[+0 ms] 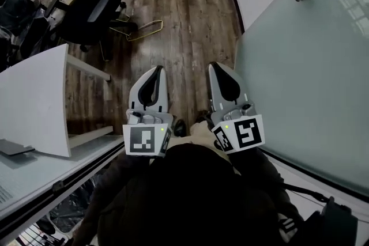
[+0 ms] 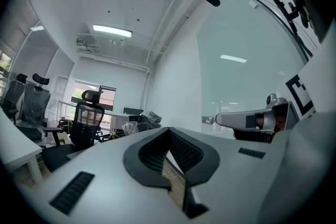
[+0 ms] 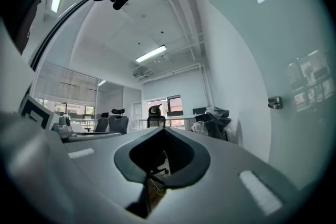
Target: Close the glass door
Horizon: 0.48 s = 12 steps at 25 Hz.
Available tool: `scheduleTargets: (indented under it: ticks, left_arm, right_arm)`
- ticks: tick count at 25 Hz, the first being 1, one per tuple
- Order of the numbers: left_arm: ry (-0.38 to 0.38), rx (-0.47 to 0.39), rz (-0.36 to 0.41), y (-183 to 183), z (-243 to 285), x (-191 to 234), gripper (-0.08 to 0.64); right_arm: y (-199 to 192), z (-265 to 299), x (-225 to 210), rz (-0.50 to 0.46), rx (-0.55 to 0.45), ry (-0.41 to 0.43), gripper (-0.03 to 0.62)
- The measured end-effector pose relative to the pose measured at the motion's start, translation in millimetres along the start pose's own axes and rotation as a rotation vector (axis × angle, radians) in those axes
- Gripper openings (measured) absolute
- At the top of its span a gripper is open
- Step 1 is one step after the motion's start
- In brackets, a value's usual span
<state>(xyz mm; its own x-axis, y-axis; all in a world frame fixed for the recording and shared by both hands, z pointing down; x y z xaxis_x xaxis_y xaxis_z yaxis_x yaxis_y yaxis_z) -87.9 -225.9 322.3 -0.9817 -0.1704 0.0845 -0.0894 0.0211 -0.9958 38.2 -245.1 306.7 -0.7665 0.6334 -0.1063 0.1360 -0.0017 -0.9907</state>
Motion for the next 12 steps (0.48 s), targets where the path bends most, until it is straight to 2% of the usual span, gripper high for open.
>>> scheduleTargets:
  ticks: [8, 12]
  left_arm:
    - [-0.106, 0.012, 0.023, -11.8, 131.6, -12.1, -0.003]
    - [-0.124, 0.032, 0.033, -12.4, 208.8, -20.0, -0.003]
  right_arm:
    - [-5.5, 65.8, -104.7, -0.004, -0.009, -0.107, 0.002]
    - [-7.9, 108.3, -166.1, 0.015, -0.012, -0.139, 0.002]
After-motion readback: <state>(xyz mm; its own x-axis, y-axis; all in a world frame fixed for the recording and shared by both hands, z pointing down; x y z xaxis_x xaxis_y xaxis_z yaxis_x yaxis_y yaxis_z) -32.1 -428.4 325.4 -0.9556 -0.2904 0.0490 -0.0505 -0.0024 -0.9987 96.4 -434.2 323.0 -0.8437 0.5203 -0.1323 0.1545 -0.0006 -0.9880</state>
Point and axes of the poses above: the fingertips, and each gripper's own axes: z forward along the fingers, x to its left, y out of its top, the point moved 1 cm from there along -z, backward along the fingers, and after that the axes turned 2 degrees about -x, right-handed, at the moved point
